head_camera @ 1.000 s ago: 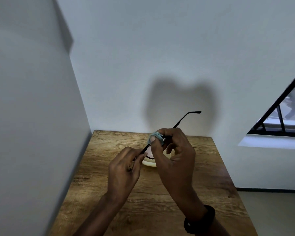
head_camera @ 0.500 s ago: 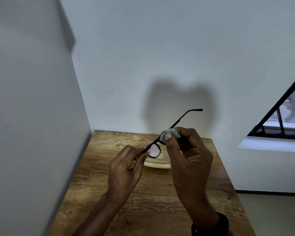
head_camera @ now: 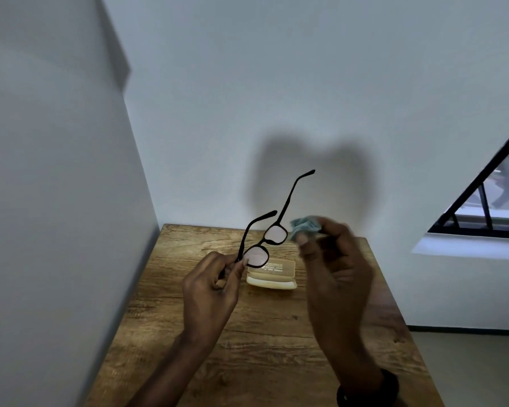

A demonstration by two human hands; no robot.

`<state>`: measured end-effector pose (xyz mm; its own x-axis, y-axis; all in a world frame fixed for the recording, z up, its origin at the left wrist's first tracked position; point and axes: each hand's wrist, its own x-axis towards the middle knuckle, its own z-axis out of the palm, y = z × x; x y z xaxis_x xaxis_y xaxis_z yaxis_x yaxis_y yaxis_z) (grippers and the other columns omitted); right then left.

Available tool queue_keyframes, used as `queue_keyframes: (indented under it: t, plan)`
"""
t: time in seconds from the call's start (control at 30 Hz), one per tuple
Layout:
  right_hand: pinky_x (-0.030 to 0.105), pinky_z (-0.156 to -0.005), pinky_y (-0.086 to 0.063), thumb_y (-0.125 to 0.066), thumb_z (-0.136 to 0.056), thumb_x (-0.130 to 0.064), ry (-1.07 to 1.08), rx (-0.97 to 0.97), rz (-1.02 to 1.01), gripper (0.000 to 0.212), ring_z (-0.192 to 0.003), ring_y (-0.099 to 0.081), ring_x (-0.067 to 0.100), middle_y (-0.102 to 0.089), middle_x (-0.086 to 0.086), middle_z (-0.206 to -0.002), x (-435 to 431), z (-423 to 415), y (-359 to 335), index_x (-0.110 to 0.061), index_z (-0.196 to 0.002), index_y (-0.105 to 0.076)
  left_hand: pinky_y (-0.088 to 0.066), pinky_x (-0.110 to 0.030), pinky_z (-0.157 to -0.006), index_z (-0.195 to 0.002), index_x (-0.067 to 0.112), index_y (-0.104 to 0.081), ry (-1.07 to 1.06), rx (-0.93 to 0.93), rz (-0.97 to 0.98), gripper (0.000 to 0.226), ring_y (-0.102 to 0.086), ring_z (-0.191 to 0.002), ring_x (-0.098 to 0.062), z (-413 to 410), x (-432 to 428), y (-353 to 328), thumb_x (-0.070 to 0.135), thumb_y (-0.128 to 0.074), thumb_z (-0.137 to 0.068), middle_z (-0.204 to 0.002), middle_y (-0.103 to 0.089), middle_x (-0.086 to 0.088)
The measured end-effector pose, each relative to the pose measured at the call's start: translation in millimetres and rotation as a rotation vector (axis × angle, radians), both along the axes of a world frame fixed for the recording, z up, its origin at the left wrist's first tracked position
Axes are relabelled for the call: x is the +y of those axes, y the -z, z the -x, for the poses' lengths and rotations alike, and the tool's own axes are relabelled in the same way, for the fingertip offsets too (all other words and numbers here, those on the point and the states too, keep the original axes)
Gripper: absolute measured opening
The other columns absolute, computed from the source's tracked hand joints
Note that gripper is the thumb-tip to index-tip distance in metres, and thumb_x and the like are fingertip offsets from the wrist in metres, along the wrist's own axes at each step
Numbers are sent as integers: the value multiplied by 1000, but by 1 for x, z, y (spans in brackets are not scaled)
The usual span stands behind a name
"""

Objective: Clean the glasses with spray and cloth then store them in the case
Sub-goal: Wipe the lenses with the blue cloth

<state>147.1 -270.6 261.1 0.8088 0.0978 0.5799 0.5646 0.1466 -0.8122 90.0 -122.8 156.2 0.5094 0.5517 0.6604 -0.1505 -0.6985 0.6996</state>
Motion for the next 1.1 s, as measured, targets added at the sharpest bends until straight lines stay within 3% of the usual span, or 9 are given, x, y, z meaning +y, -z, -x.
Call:
queue_keyframes:
  t: [0.13,0.37,0.53,0.67,0.77,0.87,1.0,1.1]
  plan:
    - [23,-62,-53,-72,-88,-23,-12,-1,201,19,-85,-68,12,-71,-10,-99,22,-1,41,-20,-106,-70,-55,-30,-60,-99,13,-77,28,-1,-7,20,-65,-76,-4,0,-5,-9,30,-66,-94,-83,-66,10]
    - [6,-71,-41,-76,-81,-1,-20,-186,392,30,-91,-65,5,-70,-5,-102,36,-5,68,-15,-107,-73,-52,-29,-56,-92,8,-73,19,33,-100,23,-61,-69,-5,3,-5,-6,25,-58,-96,-82,-64,5]
    - [5,-65,-37,-75,-80,-7,-1,-212,426,19,-77,-56,-3,-68,-6,-92,33,-8,71,-12,-99,-71,-50,-28,-56,-91,7,-72,30,70,-162,26,-61,-68,-8,4,-7,-1,25,-54,-98,-81,-64,3]
    - [8,-61,-36,-76,-82,-8,-14,-187,311,12,-65,-57,4,-66,-8,-84,30,-7,51,-13,-91,-71,-52,-21,-60,-99,11,-75,44,101,-133,39,-61,-73,-1,3,-6,8,41,-51,-103,-84,-65,8]
    - [13,-58,-39,-70,-86,-17,-30,-158,229,4,-65,-58,8,-66,-8,-81,25,-5,31,-15,-90,-70,-50,-18,-62,-100,14,-75,46,119,-125,26,-59,-76,3,3,-7,16,35,-59,-99,-85,-59,18]
    - [20,-57,-43,-67,-87,-23,-36,-95,176,10,-66,-60,14,-68,-7,-81,21,-4,22,-15,-91,-71,-52,-25,-60,-99,15,-75,43,127,-127,20,-60,-75,0,4,-8,18,30,-63,-97,-83,-63,13]
    - [44,-61,-54,-68,-89,-26,-55,-27,94,11,-73,-66,21,-73,-3,-87,15,-4,12,-18,-96,-71,-53,-30,-58,-96,13,-76,43,96,-90,20,-63,-73,-2,3,-7,16,30,-65,-96,-81,-65,8]
    - [45,-68,-57,-68,-89,-26,-42,3,15,12,-83,-70,22,-75,-1,-92,7,-7,3,-23,-100,-71,-53,-31,-57,-94,13,-77,10,103,-21,14,-62,-71,-4,5,-4,15,26,-71,-93,-78,-63,10]
